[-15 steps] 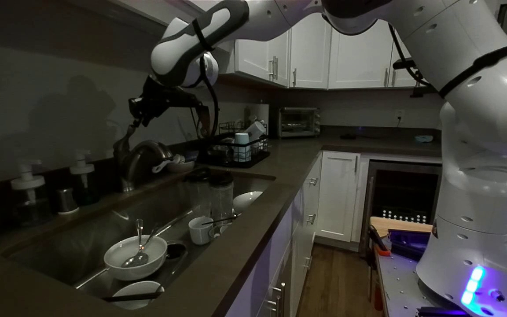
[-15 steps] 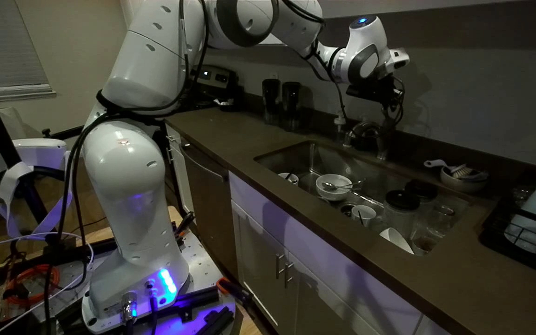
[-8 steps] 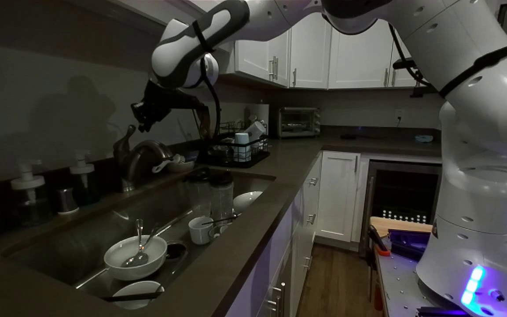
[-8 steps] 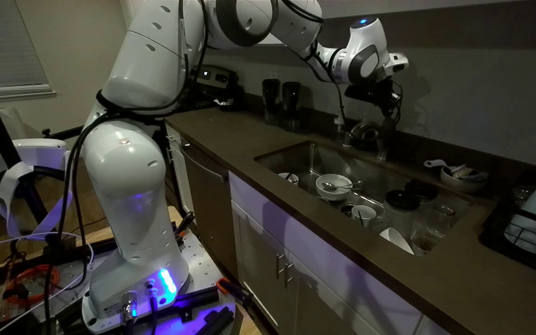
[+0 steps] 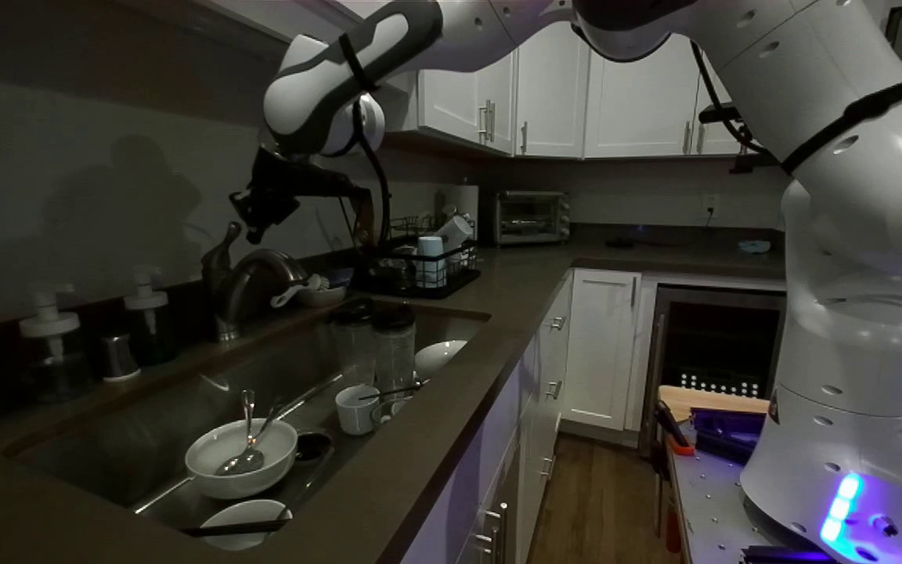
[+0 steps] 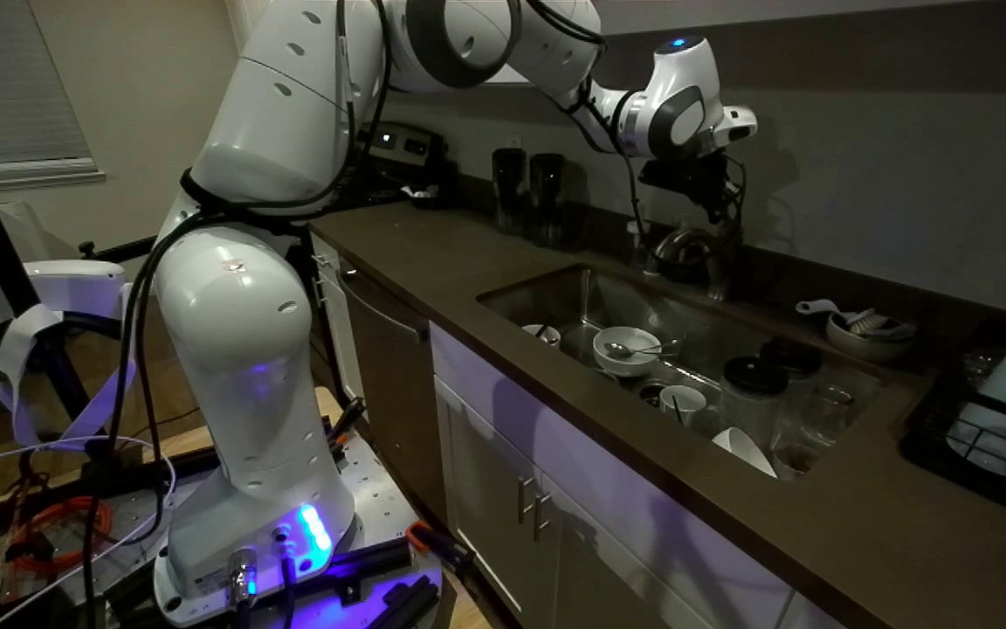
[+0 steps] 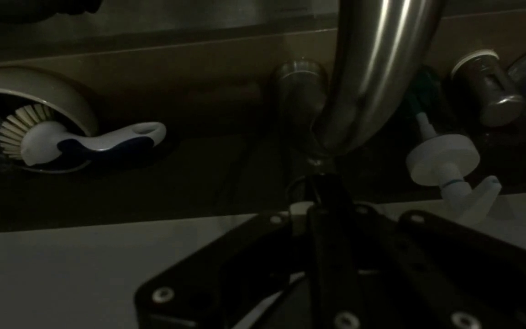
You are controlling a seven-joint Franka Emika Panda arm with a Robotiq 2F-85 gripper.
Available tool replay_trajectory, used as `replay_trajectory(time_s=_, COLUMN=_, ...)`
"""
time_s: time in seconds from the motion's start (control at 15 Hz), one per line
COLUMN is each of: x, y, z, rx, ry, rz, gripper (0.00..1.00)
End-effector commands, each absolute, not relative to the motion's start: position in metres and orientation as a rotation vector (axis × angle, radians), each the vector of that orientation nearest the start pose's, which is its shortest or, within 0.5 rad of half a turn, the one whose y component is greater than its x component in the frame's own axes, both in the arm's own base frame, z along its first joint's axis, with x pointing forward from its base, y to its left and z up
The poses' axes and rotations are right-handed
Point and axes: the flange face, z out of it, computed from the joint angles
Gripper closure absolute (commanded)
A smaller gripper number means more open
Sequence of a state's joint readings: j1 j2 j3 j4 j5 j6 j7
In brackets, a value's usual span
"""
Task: Open the tap
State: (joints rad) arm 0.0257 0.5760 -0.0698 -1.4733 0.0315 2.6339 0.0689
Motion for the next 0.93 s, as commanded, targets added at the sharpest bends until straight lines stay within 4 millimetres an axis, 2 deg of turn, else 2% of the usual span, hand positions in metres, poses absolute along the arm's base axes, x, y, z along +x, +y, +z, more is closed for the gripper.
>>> replay_trajectory(time_s=0.0, x=0.756, y=-0.020, z=0.418, rx=-2.974, ry=0.176, rz=-0.937, gripper=0.97)
replay_trajectory(time_s=0.47, x=0.763, y=-0.020, z=0.424, rx=-2.925, ry=0.192, rz=-0.994, gripper=0.97)
replay_trajectory(time_s=0.87, x=0.768, y=-0.018, z=0.420, rx=-2.886, ry=0.205, rz=-0.969, gripper=0.97)
